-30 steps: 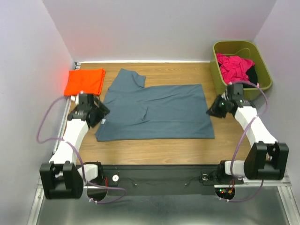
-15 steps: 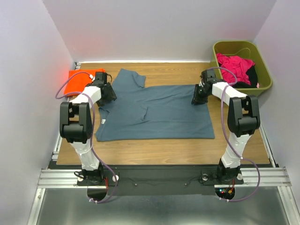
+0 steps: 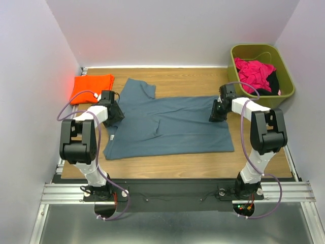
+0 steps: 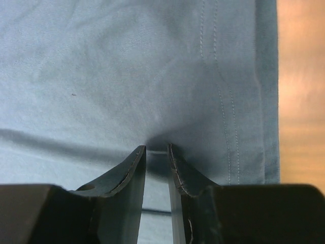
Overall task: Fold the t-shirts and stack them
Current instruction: Fold the tshirt
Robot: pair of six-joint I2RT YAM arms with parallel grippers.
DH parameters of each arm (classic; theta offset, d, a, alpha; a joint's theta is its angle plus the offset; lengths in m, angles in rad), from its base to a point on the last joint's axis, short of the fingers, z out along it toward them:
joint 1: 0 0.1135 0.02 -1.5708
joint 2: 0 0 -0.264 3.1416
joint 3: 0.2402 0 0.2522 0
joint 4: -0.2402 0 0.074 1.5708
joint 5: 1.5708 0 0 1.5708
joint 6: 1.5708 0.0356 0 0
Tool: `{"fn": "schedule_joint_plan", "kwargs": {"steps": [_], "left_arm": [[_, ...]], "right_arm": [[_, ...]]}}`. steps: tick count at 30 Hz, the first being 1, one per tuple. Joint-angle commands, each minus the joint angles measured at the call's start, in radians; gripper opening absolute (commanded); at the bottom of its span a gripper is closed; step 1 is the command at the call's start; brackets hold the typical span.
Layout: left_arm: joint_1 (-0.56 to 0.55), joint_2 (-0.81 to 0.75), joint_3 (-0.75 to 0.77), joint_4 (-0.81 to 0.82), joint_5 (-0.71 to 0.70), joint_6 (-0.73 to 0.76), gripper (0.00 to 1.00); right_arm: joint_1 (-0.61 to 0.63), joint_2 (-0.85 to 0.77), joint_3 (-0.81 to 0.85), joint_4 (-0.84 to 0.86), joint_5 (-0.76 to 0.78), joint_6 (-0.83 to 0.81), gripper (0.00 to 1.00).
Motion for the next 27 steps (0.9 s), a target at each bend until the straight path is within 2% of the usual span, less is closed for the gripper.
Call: {"fn": "schedule_joint_plan", "kwargs": {"steps": [1, 5, 9, 12, 15, 21, 27], "left_arm": [[0.01, -0.045, -0.127, -0.101, 0.005, -0.018, 0.71], [0.012, -0.135, -0.111, -0.113, -0.035, 0.008, 0.73], [0.012, -0.163, 0.009, -0.074, -0.084, 0.081, 0.78], [0.012, -0.109, 0.063, -0.017, -0.118, 0.191, 0.81], [0.012, -0.023, 0.13, 0.021, -0.109, 0.259, 0.81], [0.006, 0.099, 0.236, 0.089, -0.045, 0.333, 0.7], [0.006, 0.187, 0.301, 0.112, -0.06, 0.342, 0.6]], "right_arm": [[-0.003, -0.039, -0.111, -0.07, 0.058, 0.019, 0.3], [-0.003, -0.111, -0.094, -0.073, 0.051, -0.001, 0.31], [-0.002, -0.13, 0.03, -0.076, 0.037, -0.05, 0.35], [-0.001, -0.11, 0.119, -0.074, 0.055, -0.079, 0.45], [-0.002, -0.079, 0.162, -0.074, 0.087, -0.103, 0.48], [-0.003, -0.024, 0.227, -0.073, 0.098, -0.122, 0.48], [-0.002, -0.002, 0.251, -0.07, 0.098, -0.136, 0.48]]}}
